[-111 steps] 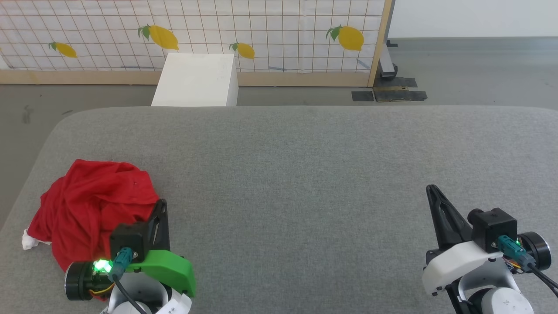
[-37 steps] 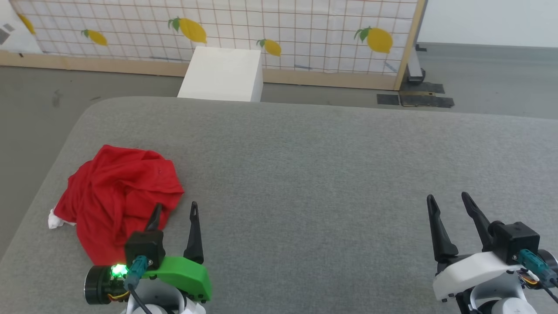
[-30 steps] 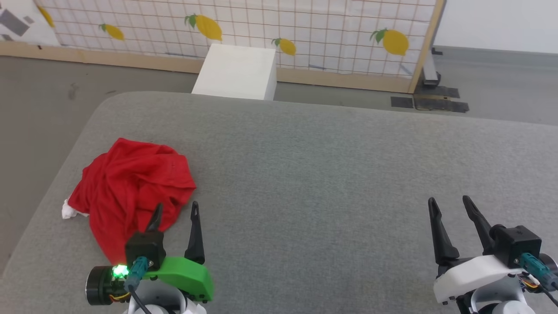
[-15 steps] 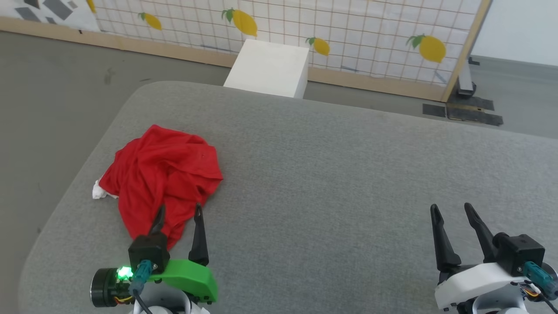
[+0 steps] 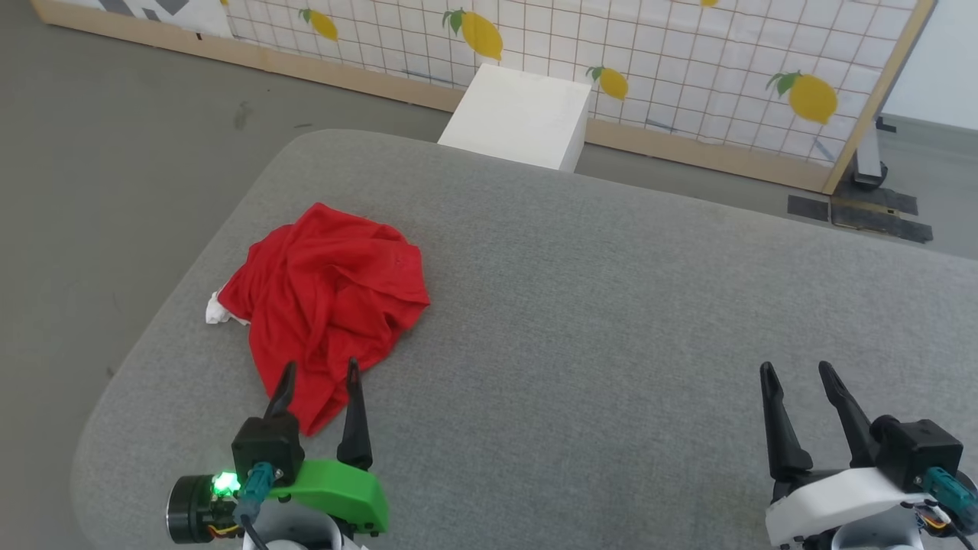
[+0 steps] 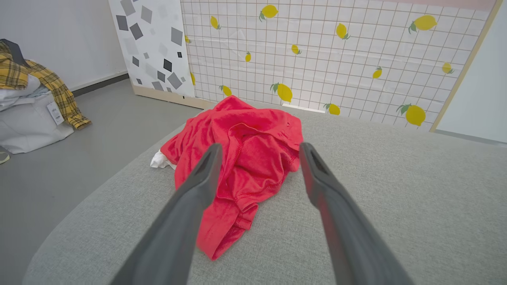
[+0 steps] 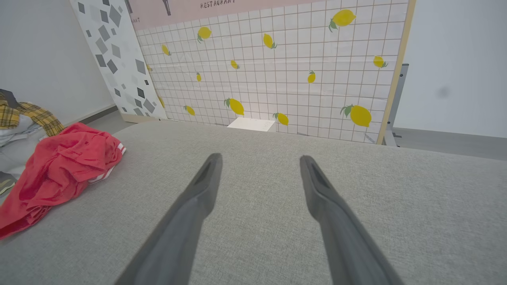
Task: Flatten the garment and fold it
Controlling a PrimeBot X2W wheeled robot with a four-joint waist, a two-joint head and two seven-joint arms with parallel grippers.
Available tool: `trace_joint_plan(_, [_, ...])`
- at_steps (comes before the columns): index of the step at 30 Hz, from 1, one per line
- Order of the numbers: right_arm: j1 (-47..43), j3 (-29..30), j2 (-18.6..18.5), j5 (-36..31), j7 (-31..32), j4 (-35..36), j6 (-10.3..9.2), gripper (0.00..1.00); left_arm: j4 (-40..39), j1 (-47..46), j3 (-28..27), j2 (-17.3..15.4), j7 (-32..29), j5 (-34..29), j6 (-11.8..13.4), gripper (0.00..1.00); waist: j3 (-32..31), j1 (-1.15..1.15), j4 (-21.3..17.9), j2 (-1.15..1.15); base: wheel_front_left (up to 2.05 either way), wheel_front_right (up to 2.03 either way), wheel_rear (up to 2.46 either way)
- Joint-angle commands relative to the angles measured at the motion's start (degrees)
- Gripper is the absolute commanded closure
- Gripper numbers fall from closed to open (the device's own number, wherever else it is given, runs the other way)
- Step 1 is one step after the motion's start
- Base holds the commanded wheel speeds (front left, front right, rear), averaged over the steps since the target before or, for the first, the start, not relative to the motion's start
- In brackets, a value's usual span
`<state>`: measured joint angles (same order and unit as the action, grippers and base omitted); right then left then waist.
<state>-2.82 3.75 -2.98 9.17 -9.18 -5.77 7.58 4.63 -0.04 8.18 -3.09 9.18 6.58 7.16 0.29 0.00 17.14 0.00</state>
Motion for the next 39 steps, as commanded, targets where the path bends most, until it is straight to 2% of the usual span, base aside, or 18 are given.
trace_joint_plan(1, [-1.2, 0.3, 0.1, 0.7, -0.7, -0.4, -0.06, 0.0, 0.2, 0.7, 0.4, 0.1, 0.7, 0.6, 0.5, 0.0, -0.1, 0.0, 0.5, 0.0, 0.0, 0.0, 0.0])
trace_joint_plan(39, [-3.6, 1.9, 0.1, 4.7, -5.2, -2.8, -0.08, 0.0, 2.0, 1.2, 3.0, 0.2, 5.2, 2.6, 3.9, 0.0, -0.4, 0.0, 8.7, 0.0, 0.0, 0.0, 0.0])
